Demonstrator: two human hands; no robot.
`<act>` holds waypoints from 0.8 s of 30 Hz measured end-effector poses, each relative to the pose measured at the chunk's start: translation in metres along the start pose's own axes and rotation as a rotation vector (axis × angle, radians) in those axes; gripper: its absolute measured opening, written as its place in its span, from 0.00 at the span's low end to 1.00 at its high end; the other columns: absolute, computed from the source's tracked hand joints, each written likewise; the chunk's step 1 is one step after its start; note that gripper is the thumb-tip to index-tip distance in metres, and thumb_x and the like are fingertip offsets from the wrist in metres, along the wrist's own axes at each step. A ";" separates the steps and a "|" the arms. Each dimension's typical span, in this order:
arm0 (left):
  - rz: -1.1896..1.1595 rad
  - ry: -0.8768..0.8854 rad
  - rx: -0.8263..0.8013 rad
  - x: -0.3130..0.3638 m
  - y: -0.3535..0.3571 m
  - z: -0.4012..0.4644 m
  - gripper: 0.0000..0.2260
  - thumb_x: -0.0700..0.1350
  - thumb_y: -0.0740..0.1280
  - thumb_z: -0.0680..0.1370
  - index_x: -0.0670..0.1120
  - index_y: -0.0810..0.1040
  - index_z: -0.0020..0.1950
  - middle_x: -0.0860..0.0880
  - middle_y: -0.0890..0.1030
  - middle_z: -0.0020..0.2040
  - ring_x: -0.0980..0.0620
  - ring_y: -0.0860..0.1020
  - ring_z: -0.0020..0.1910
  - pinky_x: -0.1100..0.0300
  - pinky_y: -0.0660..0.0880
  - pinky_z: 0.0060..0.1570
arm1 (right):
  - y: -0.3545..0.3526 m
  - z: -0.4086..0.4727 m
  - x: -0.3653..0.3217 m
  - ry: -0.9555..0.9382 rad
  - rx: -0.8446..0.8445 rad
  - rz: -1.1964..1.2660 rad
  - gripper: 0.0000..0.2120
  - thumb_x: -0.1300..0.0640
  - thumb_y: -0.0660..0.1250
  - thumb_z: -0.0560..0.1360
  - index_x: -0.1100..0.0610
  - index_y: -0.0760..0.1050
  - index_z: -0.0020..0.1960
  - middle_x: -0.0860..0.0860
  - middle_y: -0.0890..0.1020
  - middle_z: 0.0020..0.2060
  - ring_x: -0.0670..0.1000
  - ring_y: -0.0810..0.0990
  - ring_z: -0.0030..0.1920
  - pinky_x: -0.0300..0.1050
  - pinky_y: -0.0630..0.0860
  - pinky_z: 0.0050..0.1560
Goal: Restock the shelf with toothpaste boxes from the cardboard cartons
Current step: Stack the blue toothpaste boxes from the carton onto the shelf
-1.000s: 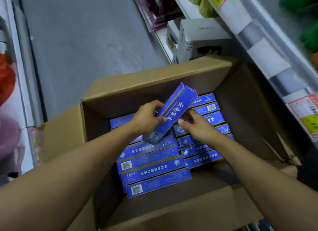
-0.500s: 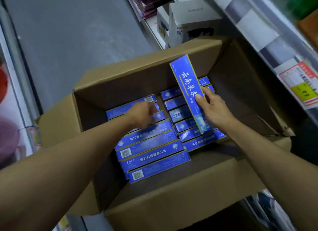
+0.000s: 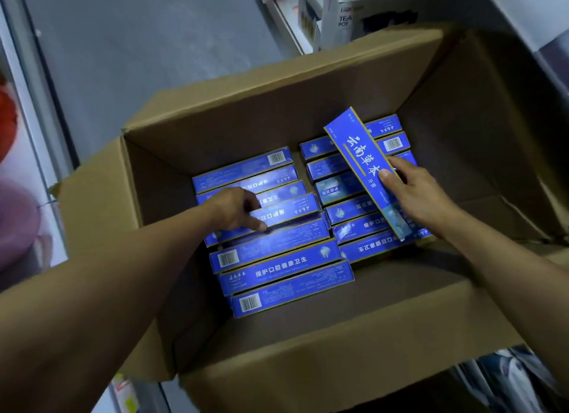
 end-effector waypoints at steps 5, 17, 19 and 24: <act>0.031 0.054 0.150 0.002 -0.013 0.003 0.21 0.52 0.72 0.72 0.46 0.74 0.61 0.45 0.79 0.56 0.46 0.76 0.54 0.56 0.73 0.54 | 0.004 0.003 0.003 0.030 -0.019 0.019 0.13 0.54 0.57 0.81 0.57 0.73 0.61 0.52 0.80 0.51 0.51 0.77 0.51 0.40 0.68 0.49; -0.007 -0.137 0.206 -0.018 -0.017 0.001 0.18 0.46 0.75 0.69 0.44 0.73 0.53 0.43 0.78 0.51 0.43 0.77 0.51 0.57 0.71 0.47 | 0.007 0.011 0.006 0.084 -0.026 0.002 0.16 0.51 0.57 0.80 0.56 0.71 0.64 0.52 0.79 0.54 0.54 0.76 0.53 0.43 0.69 0.51; -0.316 -0.171 0.184 -0.017 -0.017 0.000 0.18 0.43 0.76 0.69 0.43 0.75 0.56 0.45 0.77 0.47 0.47 0.76 0.45 0.60 0.69 0.45 | 0.005 0.009 0.005 0.092 -0.023 0.007 0.16 0.51 0.56 0.81 0.56 0.71 0.65 0.53 0.80 0.55 0.54 0.77 0.54 0.43 0.69 0.51; -0.575 -0.182 0.183 -0.014 -0.023 -0.007 0.18 0.42 0.75 0.70 0.41 0.77 0.58 0.44 0.78 0.49 0.50 0.76 0.45 0.55 0.74 0.54 | -0.005 0.006 0.001 0.103 -0.026 0.006 0.17 0.51 0.57 0.80 0.57 0.70 0.66 0.54 0.79 0.58 0.55 0.77 0.57 0.45 0.70 0.55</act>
Point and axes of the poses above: each hand's wrist, its own z-axis towards the middle knuckle, its own y-axis out of the palm, x = y × z, the point moved 5 cm from there along z, towards the middle knuckle
